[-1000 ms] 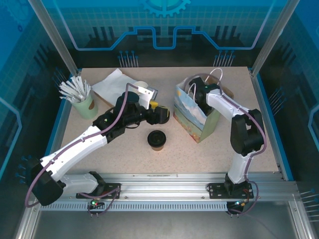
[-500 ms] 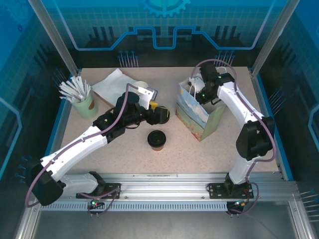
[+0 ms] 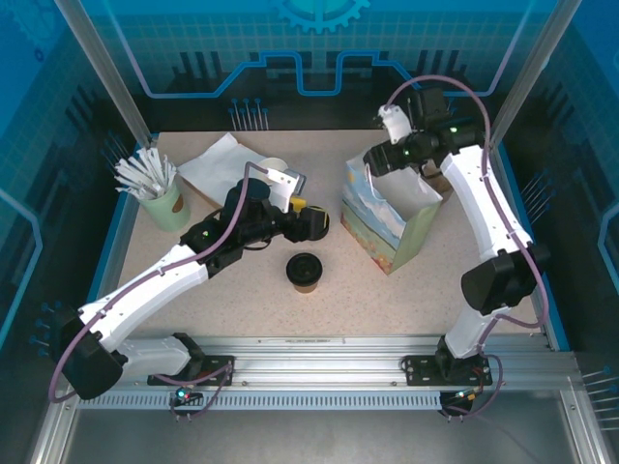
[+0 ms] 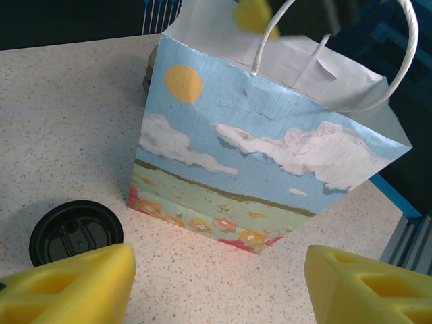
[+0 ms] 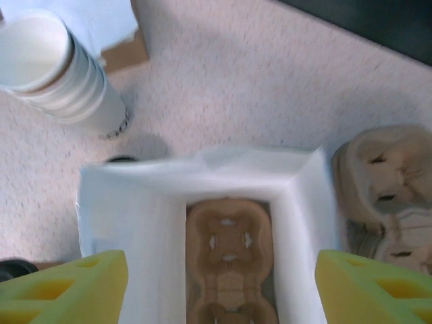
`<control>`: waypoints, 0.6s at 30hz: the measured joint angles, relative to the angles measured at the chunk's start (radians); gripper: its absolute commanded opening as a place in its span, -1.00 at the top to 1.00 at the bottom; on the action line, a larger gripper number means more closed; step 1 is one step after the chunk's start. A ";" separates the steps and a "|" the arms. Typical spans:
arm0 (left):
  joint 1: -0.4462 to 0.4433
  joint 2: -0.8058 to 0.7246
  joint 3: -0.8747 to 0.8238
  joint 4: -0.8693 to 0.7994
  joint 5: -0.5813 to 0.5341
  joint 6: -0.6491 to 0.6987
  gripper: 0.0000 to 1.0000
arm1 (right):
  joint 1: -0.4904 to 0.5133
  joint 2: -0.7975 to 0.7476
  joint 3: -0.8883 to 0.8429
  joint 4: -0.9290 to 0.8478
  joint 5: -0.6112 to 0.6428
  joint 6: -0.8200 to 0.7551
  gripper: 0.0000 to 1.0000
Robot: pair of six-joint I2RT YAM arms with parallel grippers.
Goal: Pack the takeout coffee
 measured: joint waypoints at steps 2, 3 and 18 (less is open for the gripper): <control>0.017 -0.005 -0.016 0.001 0.000 -0.004 -0.38 | 0.003 -0.010 0.045 0.006 0.016 0.027 -0.46; 0.029 -0.009 -0.028 0.003 0.001 -0.011 -0.39 | 0.011 -0.026 0.054 0.015 0.036 0.041 -0.46; 0.329 -0.290 -0.393 -0.047 0.069 -0.203 -0.53 | 0.535 -0.159 -0.162 0.077 0.153 0.041 -0.60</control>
